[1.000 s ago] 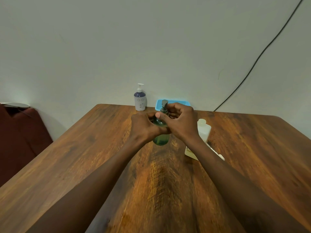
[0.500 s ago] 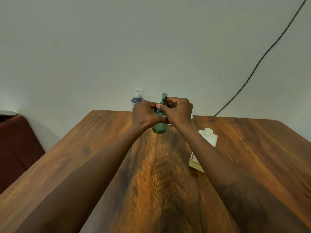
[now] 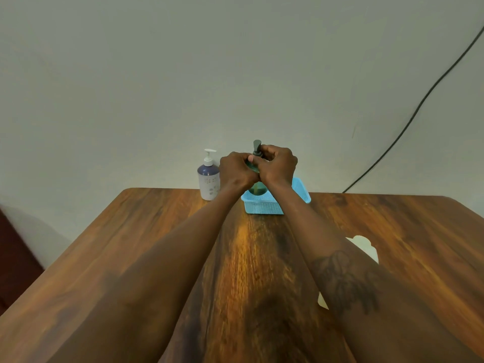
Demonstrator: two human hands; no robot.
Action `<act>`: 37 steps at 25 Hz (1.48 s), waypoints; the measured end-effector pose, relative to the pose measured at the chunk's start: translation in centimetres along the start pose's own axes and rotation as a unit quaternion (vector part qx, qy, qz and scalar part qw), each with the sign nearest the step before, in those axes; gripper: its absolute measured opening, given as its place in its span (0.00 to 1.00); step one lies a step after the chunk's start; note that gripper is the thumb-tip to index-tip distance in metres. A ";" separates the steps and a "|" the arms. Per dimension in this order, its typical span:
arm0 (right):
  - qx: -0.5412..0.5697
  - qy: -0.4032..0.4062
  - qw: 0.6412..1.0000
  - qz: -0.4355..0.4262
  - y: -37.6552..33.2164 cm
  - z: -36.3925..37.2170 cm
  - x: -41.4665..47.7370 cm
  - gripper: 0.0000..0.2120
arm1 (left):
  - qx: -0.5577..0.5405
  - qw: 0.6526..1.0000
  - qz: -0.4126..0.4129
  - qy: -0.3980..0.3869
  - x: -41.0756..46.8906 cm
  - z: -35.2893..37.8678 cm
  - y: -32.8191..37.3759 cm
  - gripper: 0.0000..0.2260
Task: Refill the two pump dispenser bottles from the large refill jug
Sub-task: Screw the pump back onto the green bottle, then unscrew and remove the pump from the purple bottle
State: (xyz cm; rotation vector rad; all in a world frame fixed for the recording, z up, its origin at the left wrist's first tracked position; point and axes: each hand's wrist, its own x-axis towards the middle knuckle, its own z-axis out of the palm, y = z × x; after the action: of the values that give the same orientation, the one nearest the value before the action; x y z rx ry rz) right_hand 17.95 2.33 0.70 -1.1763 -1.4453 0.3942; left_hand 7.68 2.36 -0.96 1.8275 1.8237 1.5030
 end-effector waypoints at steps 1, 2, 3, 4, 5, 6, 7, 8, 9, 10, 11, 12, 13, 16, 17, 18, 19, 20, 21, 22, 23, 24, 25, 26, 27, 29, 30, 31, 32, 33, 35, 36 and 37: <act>0.000 0.000 1.000 0.007 0.7 0.5 0.4 0.14 | 0.003 1.000 -0.002 -0.004 0.5 0.7 -0.6 0.04; -0.001 -0.002 1.000 0.018 1.4 0.9 0.6 0.13 | 0.009 1.000 -0.007 -0.012 0.8 1.2 -1.1 0.04; -0.001 -0.004 1.000 0.031 2.2 1.3 0.7 0.13 | 0.016 1.000 -0.012 -0.023 1.0 1.7 -1.5 0.04; -0.002 -0.004 0.999 0.044 2.7 1.6 0.7 0.13 | 0.021 0.999 -0.017 -0.033 1.1 2.1 -2.0 0.06; -0.003 -0.003 0.998 0.057 3.3 2.0 0.7 0.13 | 0.027 0.999 -0.020 -0.041 1.2 2.5 -2.4 0.08; -0.003 -0.003 0.998 0.070 3.7 2.3 0.7 0.13 | 0.035 0.998 -0.026 -0.046 1.2 2.8 -2.8 0.10; -0.004 -0.004 0.996 0.085 4.1 2.7 0.7 0.13 | 0.049 0.997 -0.033 -0.049 1.1 3.2 -3.1 0.11; -0.006 -0.004 0.995 0.102 4.4 3.0 0.6 0.13 | 0.065 0.995 -0.042 -0.055 1.0 3.5 -3.5 0.10; -0.007 -0.007 0.993 0.115 4.6 3.3 0.5 0.14 | 0.081 0.994 -0.050 -0.061 0.9 3.7 -3.9 0.09; -0.008 -0.011 0.992 0.126 4.9 3.6 0.3 0.14 | 0.094 0.992 -0.055 -0.064 0.8 4.0 -4.2 0.07; -0.008 -0.015 0.991 0.131 5.2 3.8 0.1 0.14 | 0.102 0.991 -0.058 -0.066 0.7 4.1 -4.5 0.07; -0.011 -0.018 0.991 0.133 5.5 4.0 0.0 0.15 | 0.105 0.990 -0.060 -0.068 0.7 4.3 -4.8 0.07; -0.013 -0.019 0.991 0.134 5.7 4.2 -0.1 0.15 | 0.102 0.990 -0.061 -0.072 0.7 4.4 -4.9 0.07; -0.018 -0.020 0.990 0.141 5.9 4.2 -0.2 0.18 | 0.094 0.989 -0.050 -0.103 0.7 4.3 -5.1 0.08; -0.020 -0.020 0.989 0.144 5.8 4.2 -0.3 0.21 | 0.088 0.989 -0.038 -0.112 0.7 4.1 -5.3 0.08; -0.026 -0.014 0.989 0.147 5.7 4.2 -0.6 0.24 | 0.078 0.990 -0.024 -0.115 0.5 3.7 -5.6 0.11; -0.031 0.002 0.989 0.144 5.5 4.2 -1.2 0.25 | 0.069 0.991 -0.014 -0.115 0.3 3.2 -6.0 0.19; -0.032 0.028 0.990 0.135 5.2 4.1 -1.8 0.24 | 0.057 0.991 -0.015 -0.117 -0.1 2.4 -6.5 0.27; -0.022 0.062 0.991 0.118 4.8 4.1 -2.6 0.21 | 0.041 0.993 -0.023 -0.110 -0.4 1.6 -7.0 0.31; -0.005 0.094 0.991 0.096 4.3 4.2 -3.4 0.16 | 0.029 0.995 -0.034 -0.086 -0.7 0.6 -7.4 0.31; 0.014 0.113 0.991 0.070 3.8 4.4 -4.2 0.13 | 0.023 0.998 -0.044 -0.043 -1.0 -0.4 -8.0 0.27; 0.027 0.116 0.992 0.047 3.4 4.9 -4.9 0.11 | 0.027 0.998 -0.057 0.015 -0.9 -1.5 -8.7 0.22; 0.034 0.099 0.994 0.037 3.2 5.5 -5.5 0.10 | 0.034 0.994 -0.078 0.071 -0.8 -2.5 -9.2 0.20; 0.037 0.067 0.996 0.035 2.9 6.2 -5.9 0.09 | 0.038 0.988 -0.106 0.109 -0.6 -3.4 -9.6 0.21; 0.040 0.026 0.998 0.039 2.6 7.1 -6.2 0.09 | 0.037 0.982 -0.136 0.126 -0.2 -4.1 -9.9 0.23; 0.039 -0.041 0.997 0.057 2.2 8.7 -6.4 0.13 | 0.036 0.979 -0.179 0.094 0.9 -4.6 -10.6 0.36; 0.030 -0.062 0.995 0.068 2.2 9.4 -6.4 0.16 | 0.035 0.979 -0.189 0.060 1.6 -4.5 -11.0 0.43; 0.021 -0.075 0.994 0.075 2.3 10.0 -6.2 0.18 | 0.037 0.980 -0.195 0.032 2.2 -4.2 -11.3 0.47; 0.013 -0.082 0.993 0.080 2.3 10.5 -6.1 0.19 | 0.039 0.979 -0.198 0.012 2.8 -3.8 -11.6 0.49; 0.010 -0.085 0.993 0.083 2.5 10.9 -5.9 0.20 | 0.037 0.979 -0.201 0.001 3.3 -3.4 -12.0 0.50; 0.013 -0.082 0.992 0.090 3.0 11.3 -5.4 0.21 | 0.033 0.978 -0.206 -0.014 4.1 -2.7 -12.8 0.48; 0.017 -0.081 0.992 0.094 3.2 11.4 -5.3 0.22 | 0.040 0.979 -0.200 -0.018 4.4 -2.4 -13.2 0.44; 0.021 -0.083 0.992 0.097 3.3 11.4 -5.2 0.22 | 0.050 0.981 -0.189 -0.018 4.6 -2.2 -13.6 0.40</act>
State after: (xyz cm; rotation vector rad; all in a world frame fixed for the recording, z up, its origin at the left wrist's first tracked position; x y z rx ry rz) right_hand 8.30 3.78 -7.88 -1.2785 -1.4600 0.6687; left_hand -4.00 8.36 -7.14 1.4248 2.1131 1.2521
